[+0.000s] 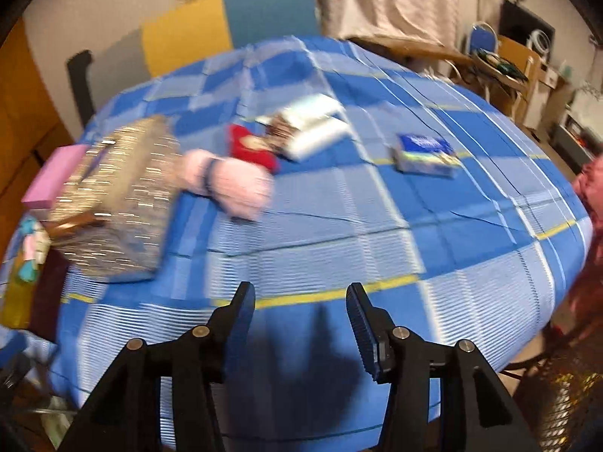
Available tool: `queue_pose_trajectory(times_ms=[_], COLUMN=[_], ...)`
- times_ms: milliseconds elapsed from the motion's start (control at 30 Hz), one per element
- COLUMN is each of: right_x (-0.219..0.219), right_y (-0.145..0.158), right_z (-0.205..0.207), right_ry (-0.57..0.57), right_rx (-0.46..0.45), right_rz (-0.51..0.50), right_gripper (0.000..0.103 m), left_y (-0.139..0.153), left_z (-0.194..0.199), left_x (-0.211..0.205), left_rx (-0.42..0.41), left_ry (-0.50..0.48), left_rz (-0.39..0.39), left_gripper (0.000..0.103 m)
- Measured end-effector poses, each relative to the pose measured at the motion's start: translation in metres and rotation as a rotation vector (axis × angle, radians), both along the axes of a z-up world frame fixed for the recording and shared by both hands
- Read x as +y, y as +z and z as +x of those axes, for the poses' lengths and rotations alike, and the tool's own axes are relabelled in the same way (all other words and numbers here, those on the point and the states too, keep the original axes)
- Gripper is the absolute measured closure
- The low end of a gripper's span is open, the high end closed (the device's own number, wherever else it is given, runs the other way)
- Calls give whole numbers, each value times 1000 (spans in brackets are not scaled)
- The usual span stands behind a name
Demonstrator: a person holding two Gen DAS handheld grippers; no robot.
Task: Organize soft objects
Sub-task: 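Move both grippers back to the table beside the silver tissue box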
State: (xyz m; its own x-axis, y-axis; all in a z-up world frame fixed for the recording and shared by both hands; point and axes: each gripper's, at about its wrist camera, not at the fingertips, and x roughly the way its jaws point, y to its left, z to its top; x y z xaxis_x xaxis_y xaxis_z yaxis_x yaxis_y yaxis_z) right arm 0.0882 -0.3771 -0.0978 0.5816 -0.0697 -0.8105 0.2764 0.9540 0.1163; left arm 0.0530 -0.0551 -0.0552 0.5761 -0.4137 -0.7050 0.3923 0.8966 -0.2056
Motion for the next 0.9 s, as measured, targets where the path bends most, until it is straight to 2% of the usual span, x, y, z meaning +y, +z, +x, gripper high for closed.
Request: queue_pose_trajectory(times_ms=[133,167,233,300,400,500,567,700,833,900], right_x=[-46,-59,-84,-104,-125,-144,-150,-154,-162,-165], right_y=[-4,-2,4,9,13,9,3,-14,-30,-34], right_z=[7,11,23,36,58,81,95,124,135,135], right_ry=[-49,-60,-82,-98,-119,-150,-159,-161,-156,-133], right_rx=[11,5,-10,-27,-32,-36,-24,31,66,53], right_rz=[-14,-23,-37,-38,-40,5,20,-25,-24,5], right_gripper=[43,36,31,22,17,13,13,13,13,25], left_y=[-4,-6,-8,-8,-8,-12,-14,-13,-10,-8], left_z=[-4,-4,-7,-7,-10,-10,-9,-5,2,8], left_x=[-37,-45,-61,-75,-94,-107,-113,-122,-127,-133], left_rx=[21,31,43,50,56,75,85,86,87,90], left_ry=[-84,-103,-135,-164,-200,-221,-227,-225,-215,-215], left_rz=[41,48,59,68,83,92,100,119,116,113], left_gripper=[47,47,47,47,47,47,47,47,47,47])
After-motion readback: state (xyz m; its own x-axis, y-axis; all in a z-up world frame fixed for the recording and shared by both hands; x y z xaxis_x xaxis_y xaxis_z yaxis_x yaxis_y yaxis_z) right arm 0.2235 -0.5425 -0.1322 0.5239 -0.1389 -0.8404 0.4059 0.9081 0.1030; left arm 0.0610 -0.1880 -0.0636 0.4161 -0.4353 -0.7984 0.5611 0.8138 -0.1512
